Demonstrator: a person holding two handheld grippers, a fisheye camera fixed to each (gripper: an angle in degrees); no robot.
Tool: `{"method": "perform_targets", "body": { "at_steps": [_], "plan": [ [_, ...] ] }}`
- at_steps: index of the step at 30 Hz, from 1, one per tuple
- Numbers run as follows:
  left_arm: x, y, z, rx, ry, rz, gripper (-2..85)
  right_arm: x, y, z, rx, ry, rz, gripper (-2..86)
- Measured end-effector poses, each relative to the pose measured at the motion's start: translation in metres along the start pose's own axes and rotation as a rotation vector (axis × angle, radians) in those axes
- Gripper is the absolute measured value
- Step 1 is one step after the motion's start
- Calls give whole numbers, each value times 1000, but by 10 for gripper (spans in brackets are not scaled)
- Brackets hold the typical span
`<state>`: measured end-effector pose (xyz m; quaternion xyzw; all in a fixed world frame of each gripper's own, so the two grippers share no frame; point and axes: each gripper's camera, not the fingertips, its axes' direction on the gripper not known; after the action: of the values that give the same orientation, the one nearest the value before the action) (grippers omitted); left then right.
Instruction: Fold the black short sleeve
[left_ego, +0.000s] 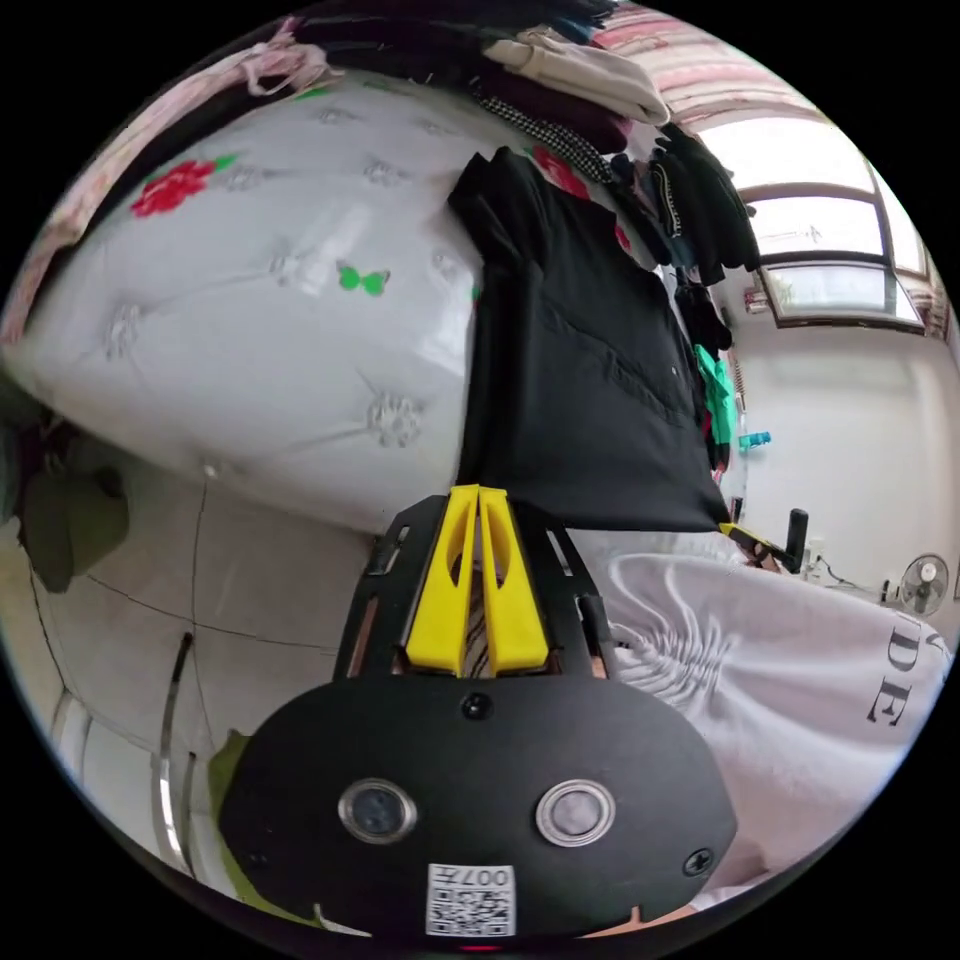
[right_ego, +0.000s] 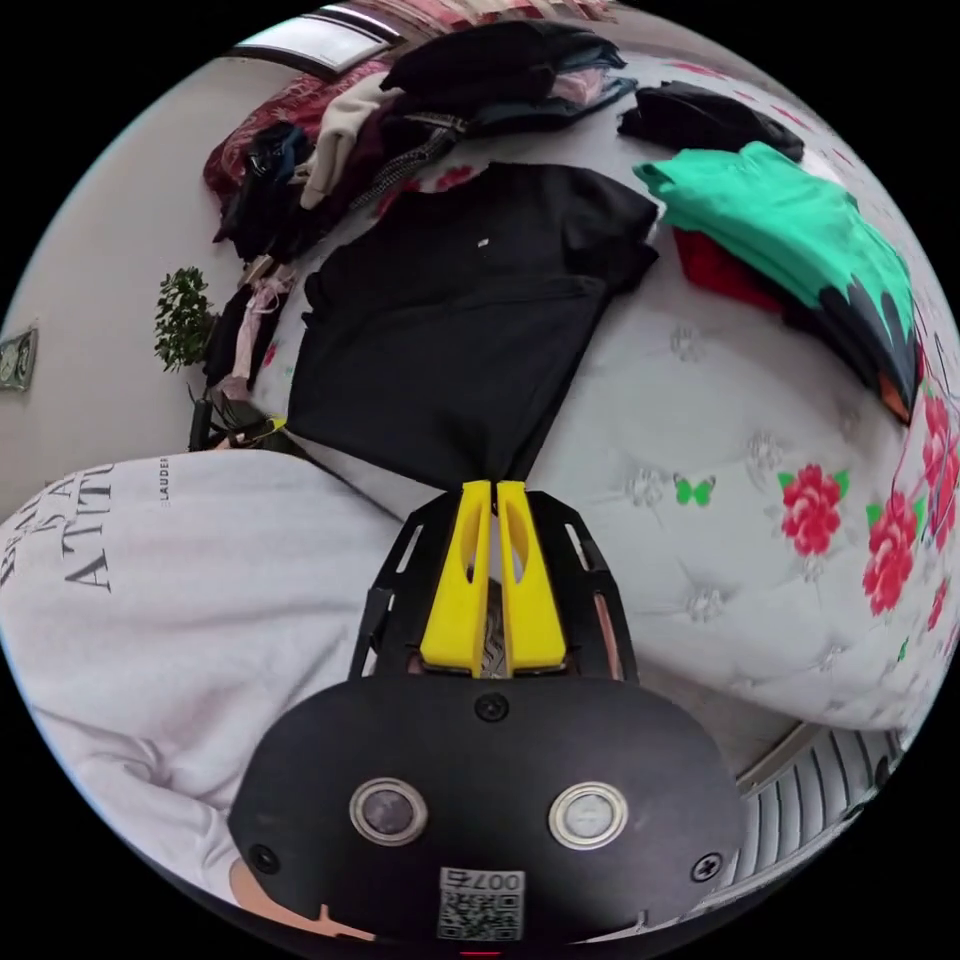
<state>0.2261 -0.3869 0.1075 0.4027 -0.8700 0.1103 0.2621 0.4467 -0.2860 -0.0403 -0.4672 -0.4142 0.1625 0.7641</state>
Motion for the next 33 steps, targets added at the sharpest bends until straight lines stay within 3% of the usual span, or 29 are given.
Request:
{"method": "perform_targets", "body": {
  "at_steps": [4, 8, 11, 16, 22, 26, 33],
  "plan": [
    [-25, 19, 5, 20, 90, -101, -5, 21, 4, 20, 3, -41, 127, 9],
    [-43, 23, -23, 111, 47, -113, 37, 23, 6, 4, 124, 56, 175, 29],
    [-52, 11, -43, 195, 58, -85, 62, 7, -7, -10, 227, 155, 126, 38],
    [-73, -41, -47, 299, 209, -85, 104, -46, -90, 9, 260, 110, -84, 45],
    [-91, -109, -29, 308, 242, -72, 131, -156, -234, 58, 223, 28, -430, 48],
    [-110, -130, -17, 290, 184, -101, 104, -231, -323, 96, 125, 57, -629, 51],
    [-147, -120, -6, 363, 303, -150, 0, -304, -427, 184, -115, 56, -688, 61]
  ]
}}
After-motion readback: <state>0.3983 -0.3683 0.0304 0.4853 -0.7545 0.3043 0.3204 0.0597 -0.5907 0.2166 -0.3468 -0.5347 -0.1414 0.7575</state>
